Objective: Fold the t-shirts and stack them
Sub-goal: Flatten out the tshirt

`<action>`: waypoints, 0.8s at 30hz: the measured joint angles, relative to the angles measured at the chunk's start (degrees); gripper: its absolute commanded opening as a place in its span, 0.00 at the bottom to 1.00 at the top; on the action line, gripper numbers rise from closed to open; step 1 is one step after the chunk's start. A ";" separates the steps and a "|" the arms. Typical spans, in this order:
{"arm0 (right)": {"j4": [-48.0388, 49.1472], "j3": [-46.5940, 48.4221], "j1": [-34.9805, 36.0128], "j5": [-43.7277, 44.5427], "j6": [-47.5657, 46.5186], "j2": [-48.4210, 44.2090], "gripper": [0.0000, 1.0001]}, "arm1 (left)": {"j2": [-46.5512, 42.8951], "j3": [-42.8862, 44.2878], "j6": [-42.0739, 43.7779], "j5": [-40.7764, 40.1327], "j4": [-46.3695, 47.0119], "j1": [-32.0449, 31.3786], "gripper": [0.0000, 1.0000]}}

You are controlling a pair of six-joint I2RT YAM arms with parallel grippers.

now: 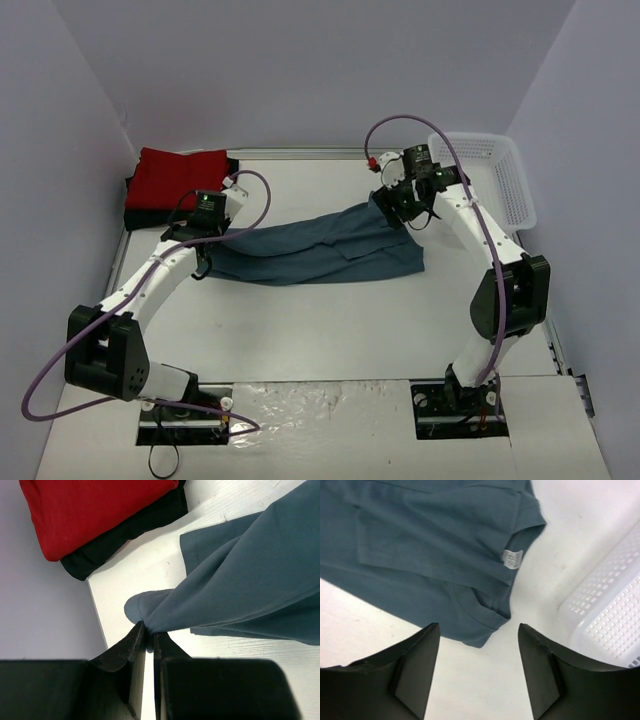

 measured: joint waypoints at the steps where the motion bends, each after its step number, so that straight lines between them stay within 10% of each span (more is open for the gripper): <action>1: 0.15 -0.76 0.57 -0.37 -0.20 -0.66 0.53 | 0.00 0.00 -0.09 0.11 0.11 0.00 0.02; 24: 0.63 -1.86 7.50 -0.04 -2.73 15.67 0.53 | -0.70 -2.93 -2.80 1.90 1.14 0.04 0.02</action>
